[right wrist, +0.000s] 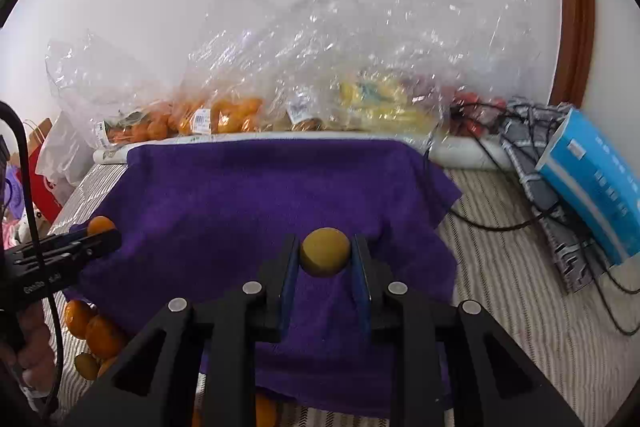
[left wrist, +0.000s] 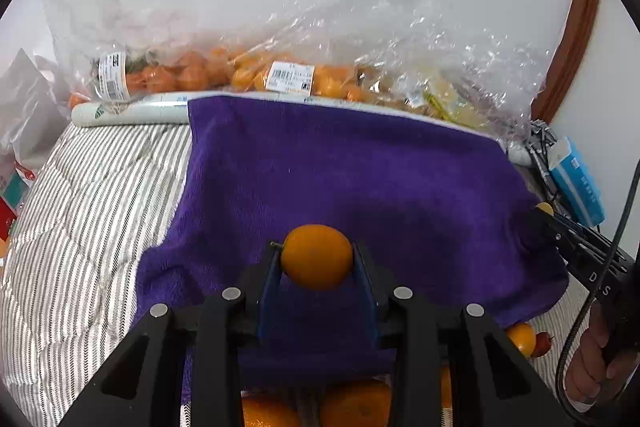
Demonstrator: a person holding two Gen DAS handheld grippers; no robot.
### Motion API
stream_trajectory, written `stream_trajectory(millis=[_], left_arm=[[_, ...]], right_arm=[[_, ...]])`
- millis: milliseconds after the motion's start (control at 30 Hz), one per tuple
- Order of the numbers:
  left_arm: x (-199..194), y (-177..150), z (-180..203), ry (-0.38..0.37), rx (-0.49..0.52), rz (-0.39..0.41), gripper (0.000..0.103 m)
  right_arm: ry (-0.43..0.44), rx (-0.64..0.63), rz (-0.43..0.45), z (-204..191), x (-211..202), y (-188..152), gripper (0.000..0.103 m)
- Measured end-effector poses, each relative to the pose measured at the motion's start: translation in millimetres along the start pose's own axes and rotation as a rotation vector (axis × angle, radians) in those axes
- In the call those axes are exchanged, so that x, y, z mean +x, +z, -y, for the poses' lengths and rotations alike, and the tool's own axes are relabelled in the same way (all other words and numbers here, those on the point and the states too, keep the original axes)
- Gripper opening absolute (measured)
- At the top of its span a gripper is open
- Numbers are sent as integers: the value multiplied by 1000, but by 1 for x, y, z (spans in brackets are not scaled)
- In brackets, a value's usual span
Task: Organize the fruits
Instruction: 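Lift both held fruits up onto the purple towel with both tools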
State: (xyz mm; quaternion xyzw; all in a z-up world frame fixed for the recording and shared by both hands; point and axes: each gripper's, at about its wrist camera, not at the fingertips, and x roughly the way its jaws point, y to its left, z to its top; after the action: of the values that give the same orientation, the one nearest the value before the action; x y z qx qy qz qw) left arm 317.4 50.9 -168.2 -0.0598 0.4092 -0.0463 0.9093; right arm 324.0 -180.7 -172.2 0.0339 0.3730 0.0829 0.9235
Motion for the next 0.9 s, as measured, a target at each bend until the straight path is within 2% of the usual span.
stream_trajectory(millis=[267,400,600,900], left_arm=[[8,-2,1,9,5,-33,33],[15,-3,0,45,4,-53,33],[20,-5,0,58,11,-82,33],[19,-5,1,63,17,-81,34]], right_arm=[[12,2,-35,-1,9,-6,26],[11,-5,-44,-3,12,-7,26],[-1,-12,-55,-6,16,-9,26],[-2,-30,-71,-10,20,-12,26]])
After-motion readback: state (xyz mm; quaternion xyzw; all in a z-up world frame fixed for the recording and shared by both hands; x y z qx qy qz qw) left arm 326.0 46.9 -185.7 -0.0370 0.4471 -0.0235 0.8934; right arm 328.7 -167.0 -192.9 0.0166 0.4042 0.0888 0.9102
